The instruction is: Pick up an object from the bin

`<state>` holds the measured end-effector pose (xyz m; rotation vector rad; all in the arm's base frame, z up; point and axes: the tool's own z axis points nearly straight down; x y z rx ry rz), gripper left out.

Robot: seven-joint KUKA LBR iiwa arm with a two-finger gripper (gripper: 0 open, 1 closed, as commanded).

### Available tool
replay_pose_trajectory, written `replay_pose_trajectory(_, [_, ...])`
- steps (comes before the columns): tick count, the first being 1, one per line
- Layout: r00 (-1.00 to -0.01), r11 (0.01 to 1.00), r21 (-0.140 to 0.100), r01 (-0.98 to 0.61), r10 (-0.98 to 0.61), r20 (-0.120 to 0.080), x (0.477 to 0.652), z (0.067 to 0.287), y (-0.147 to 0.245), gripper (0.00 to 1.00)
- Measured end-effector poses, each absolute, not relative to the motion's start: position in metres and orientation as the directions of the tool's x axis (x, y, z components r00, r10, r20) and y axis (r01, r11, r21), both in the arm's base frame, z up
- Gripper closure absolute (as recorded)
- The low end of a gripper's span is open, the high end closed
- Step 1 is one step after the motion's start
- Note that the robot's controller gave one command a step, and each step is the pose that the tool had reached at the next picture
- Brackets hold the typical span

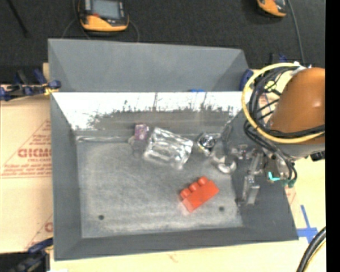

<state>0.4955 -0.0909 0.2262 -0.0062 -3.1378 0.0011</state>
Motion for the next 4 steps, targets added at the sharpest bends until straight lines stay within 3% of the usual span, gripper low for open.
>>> replay_pose_trajectory(1, [-0.970, 0.970, 0.001, -0.245, -0.245, 0.002, 0.518, 0.104, -0.061, 0.00])
replay_pose_trajectory(2, [-0.984, 0.984, 0.000, -0.176, -0.176, -0.003, 0.525, 0.070, -0.067, 0.00])
replay_pose_trajectory(3, [-0.984, 0.984, -0.002, -0.180, -0.180, -0.004, 0.525, 0.071, -0.068, 1.00])
replay_pose_trajectory(4, [-0.989, 0.989, -0.003, -0.145, -0.145, -0.011, 0.523, 0.211, -0.048, 1.00])
